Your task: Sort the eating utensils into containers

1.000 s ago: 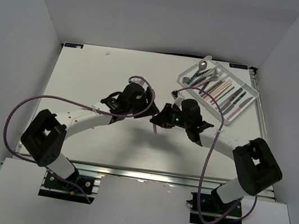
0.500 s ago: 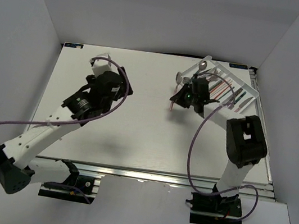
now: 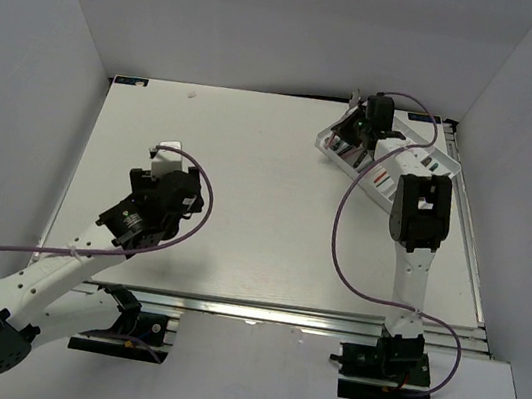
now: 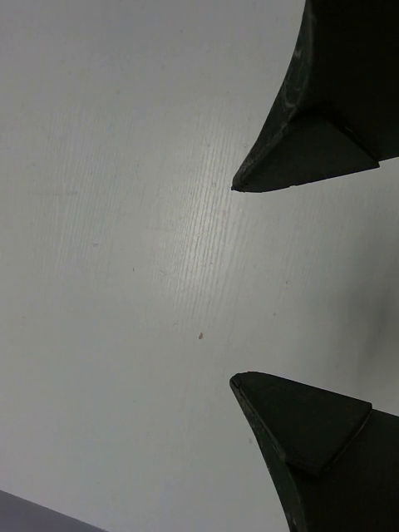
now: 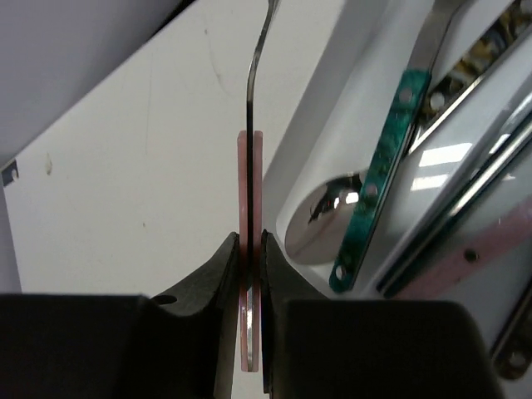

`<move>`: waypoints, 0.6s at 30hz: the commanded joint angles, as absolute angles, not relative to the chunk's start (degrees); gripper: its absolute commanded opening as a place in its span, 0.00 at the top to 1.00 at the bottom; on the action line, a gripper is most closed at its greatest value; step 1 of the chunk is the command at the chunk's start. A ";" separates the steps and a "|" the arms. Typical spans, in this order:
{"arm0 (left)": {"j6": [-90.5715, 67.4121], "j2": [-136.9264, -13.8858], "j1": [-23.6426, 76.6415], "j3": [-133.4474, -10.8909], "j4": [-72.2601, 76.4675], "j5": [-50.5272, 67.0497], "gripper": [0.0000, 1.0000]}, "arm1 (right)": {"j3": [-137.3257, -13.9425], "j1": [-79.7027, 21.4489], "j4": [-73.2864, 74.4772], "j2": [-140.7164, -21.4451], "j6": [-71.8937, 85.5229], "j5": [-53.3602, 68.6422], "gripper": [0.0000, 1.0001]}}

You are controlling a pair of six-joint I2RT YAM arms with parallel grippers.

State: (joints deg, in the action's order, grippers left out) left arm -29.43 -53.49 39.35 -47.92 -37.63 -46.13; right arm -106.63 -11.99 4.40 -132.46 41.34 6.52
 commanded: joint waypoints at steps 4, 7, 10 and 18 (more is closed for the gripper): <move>-28.65 -51.86 39.37 -46.94 -36.21 -42.98 0.02 | -117.42 -10.20 5.10 -139.21 43.77 5.72 0.99; -28.39 -51.33 39.37 -47.02 -36.12 -42.98 0.02 | -114.26 -9.50 1.16 -138.87 45.61 4.40 0.98; -28.21 -51.07 39.37 -46.76 -35.86 -42.28 0.02 | -114.60 -8.97 0.70 -139.91 46.84 3.61 0.97; -27.16 -52.29 39.37 -46.93 -35.42 -40.87 0.02 | -117.68 -8.00 1.41 -142.64 48.69 4.57 0.76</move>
